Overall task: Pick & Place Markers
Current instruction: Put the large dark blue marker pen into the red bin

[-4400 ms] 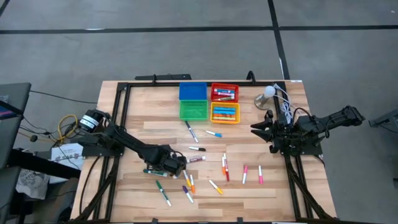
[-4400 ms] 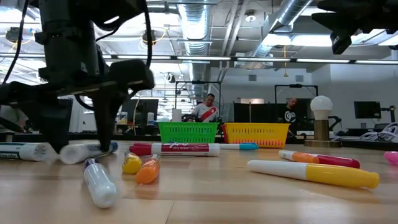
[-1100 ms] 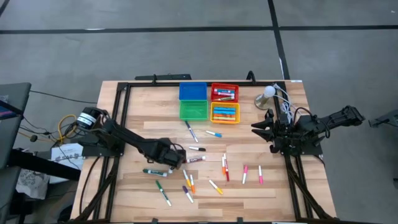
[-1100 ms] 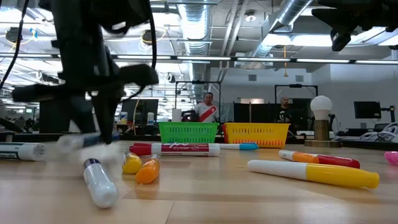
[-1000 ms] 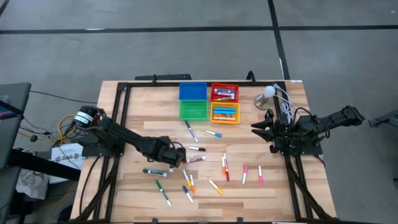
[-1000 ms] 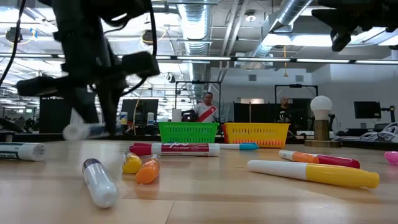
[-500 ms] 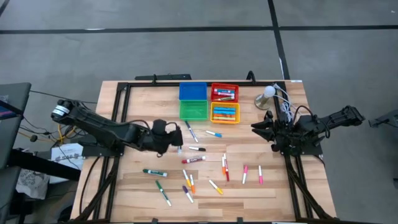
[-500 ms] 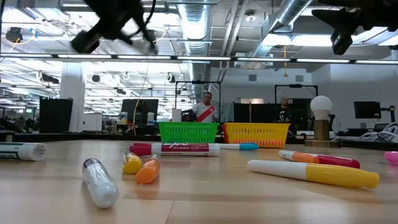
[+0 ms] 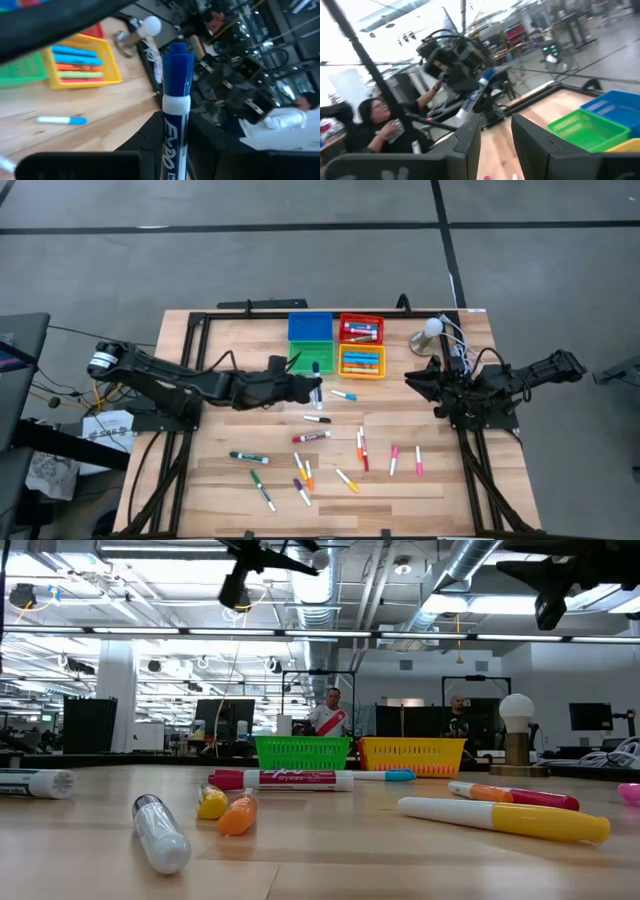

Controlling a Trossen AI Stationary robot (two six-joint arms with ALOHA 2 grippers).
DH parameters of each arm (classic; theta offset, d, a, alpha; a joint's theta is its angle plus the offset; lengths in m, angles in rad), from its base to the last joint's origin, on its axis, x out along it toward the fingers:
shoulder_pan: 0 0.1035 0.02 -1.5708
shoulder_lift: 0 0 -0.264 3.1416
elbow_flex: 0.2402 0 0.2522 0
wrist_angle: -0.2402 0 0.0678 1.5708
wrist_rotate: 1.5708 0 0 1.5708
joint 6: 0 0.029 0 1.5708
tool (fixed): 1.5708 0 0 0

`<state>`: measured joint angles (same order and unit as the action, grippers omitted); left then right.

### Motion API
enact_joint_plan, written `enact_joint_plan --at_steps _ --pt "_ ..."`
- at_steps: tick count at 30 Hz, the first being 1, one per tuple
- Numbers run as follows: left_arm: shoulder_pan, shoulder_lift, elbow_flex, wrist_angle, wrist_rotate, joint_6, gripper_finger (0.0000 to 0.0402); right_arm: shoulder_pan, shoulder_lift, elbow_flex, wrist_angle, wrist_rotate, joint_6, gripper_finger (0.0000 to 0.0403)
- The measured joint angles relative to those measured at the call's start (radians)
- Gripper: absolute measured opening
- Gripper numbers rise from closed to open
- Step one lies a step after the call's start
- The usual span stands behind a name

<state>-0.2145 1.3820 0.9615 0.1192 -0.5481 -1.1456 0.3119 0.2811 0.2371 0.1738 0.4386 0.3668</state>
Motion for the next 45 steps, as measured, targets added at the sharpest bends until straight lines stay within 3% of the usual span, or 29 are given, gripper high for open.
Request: enact_joint_plan --at_steps 6,15,20,26,33,45 --pt "0.045 0.050 0.000 0.124 0.088 0.048 0.0066 0.000 0.000 0.000 0.002 0.034 0.000 0.0100" --pt "0.102 0.085 0.001 0.179 0.198 0.050 0.0066 0.000 0.022 0.000 0.000 0.037 -0.033 0.0100" --pt "0.136 0.087 0.001 0.230 0.244 0.098 0.0067 0.000 0.140 0.000 0.032 -0.047 0.020 0.0100" --pt "0.153 0.086 0.001 0.255 0.279 0.105 0.0067 -0.025 0.313 0.001 0.268 -0.079 0.047 0.0100" --pt "0.152 0.086 0.001 0.275 0.283 0.120 0.0067 -0.167 0.505 0.064 0.336 -0.294 0.180 0.0124" --pt "0.142 0.086 0.001 0.286 0.280 0.120 0.0067 -0.368 0.795 0.304 0.336 -0.660 0.194 0.0250"
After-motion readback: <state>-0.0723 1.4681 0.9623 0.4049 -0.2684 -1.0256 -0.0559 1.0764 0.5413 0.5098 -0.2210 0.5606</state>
